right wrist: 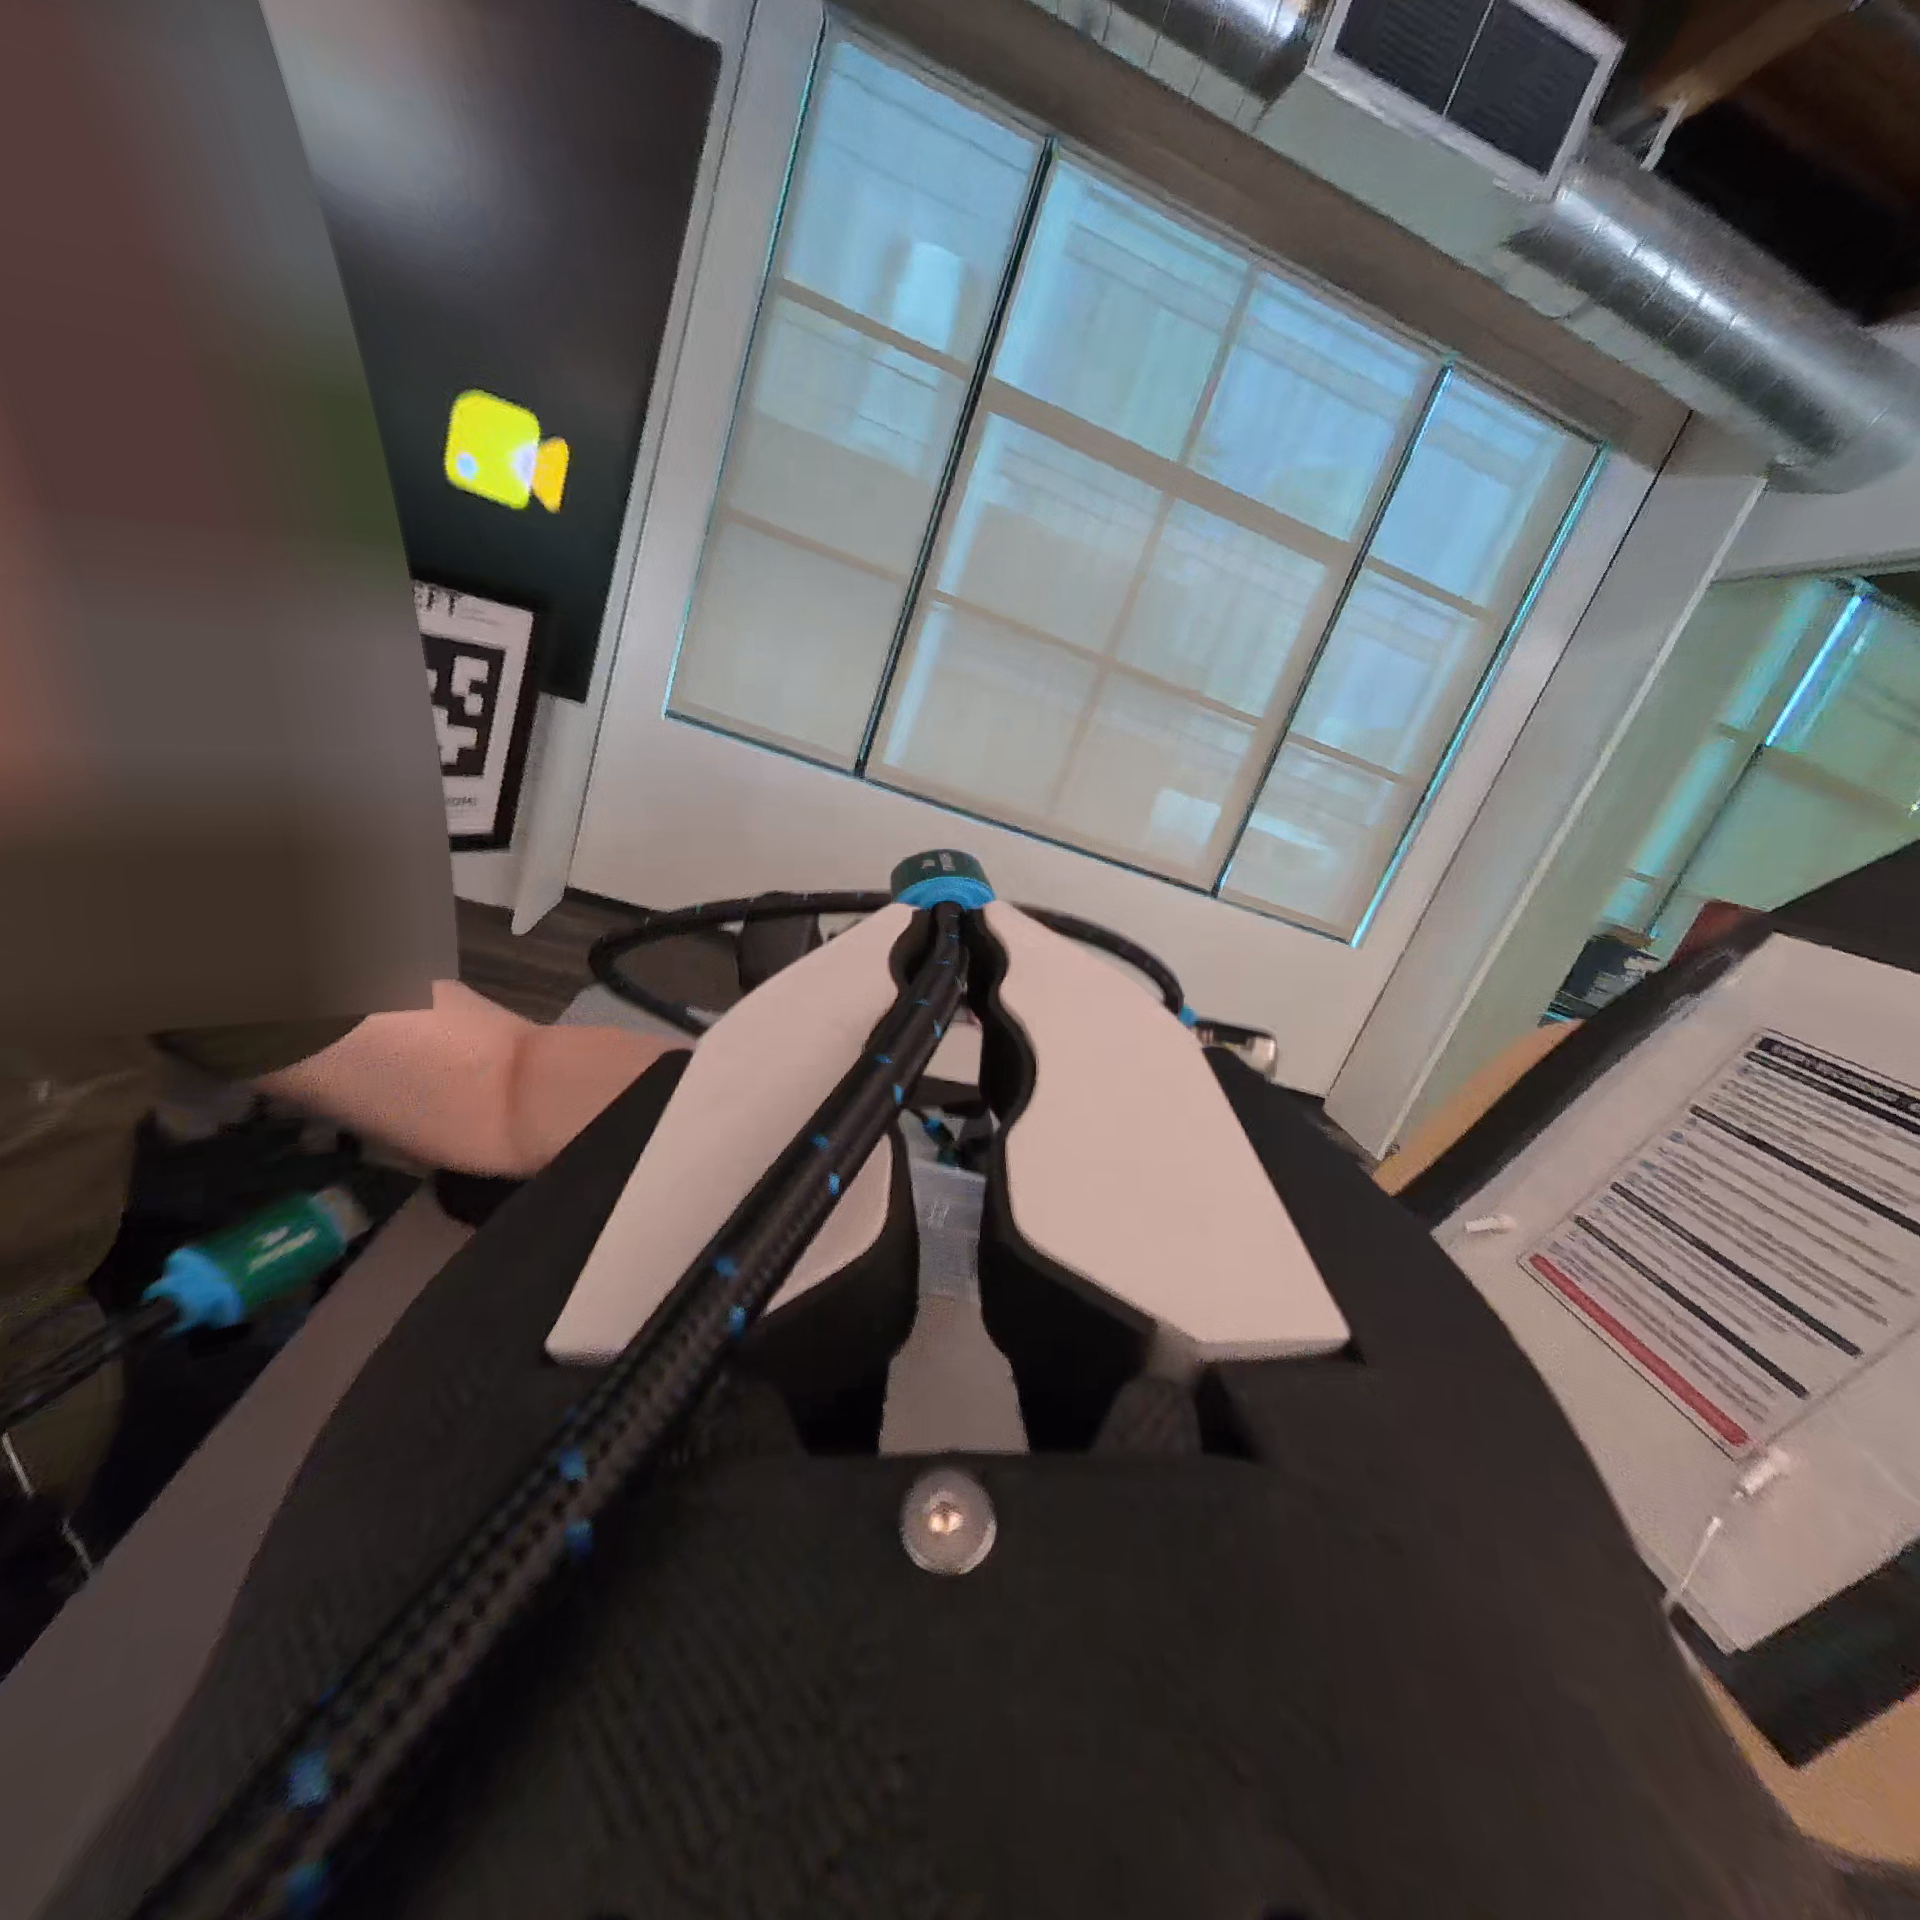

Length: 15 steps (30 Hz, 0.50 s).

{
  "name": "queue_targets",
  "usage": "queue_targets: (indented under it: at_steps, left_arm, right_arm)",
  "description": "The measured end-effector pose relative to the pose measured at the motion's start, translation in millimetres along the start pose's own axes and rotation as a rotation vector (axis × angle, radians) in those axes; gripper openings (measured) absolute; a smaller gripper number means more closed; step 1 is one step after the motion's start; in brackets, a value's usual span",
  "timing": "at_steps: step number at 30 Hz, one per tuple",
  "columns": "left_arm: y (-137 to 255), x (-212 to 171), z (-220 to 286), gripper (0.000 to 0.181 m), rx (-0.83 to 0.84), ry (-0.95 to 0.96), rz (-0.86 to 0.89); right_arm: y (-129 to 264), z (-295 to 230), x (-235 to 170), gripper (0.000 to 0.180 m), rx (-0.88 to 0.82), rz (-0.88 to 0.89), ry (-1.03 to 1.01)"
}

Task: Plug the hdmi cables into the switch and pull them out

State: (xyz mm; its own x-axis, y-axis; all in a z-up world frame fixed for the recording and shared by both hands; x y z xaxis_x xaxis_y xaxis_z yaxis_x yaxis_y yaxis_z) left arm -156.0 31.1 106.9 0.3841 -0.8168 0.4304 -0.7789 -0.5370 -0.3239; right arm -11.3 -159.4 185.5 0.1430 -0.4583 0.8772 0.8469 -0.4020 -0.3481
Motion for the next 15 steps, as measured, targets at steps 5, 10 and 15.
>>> queue_targets:
  at_steps: [5,10,15]
  left_arm:
    - [2,-3,-9,0.02,0.018,0.018,-0.003]
    - [3,8,-7,0.021,0.019,0.009,0.019]
    - [3,15,0,0.02,0.019,-0.043,0.023]
  right_arm:
    - [-9,4,-26,0.007,-0.051,-0.184,0.067]
    - [-27,21,-61,0.007,-0.159,-0.324,0.072]
    - [-61,26,-90,0.007,-0.233,-0.309,0.028]
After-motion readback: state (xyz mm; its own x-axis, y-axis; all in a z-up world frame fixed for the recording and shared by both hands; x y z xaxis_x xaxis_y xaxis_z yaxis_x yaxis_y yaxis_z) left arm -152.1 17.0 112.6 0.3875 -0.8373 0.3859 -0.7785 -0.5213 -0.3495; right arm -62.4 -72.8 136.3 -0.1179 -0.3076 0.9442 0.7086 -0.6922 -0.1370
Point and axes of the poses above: each gripper's, where its closed fingertips meet, y back along the fingers, x out of its top, z = x × y across the jaws, the point moved 3 cm from there along y, back along the fingers, and after that the axes turned 5 degrees about z, right-handed, at the moved point
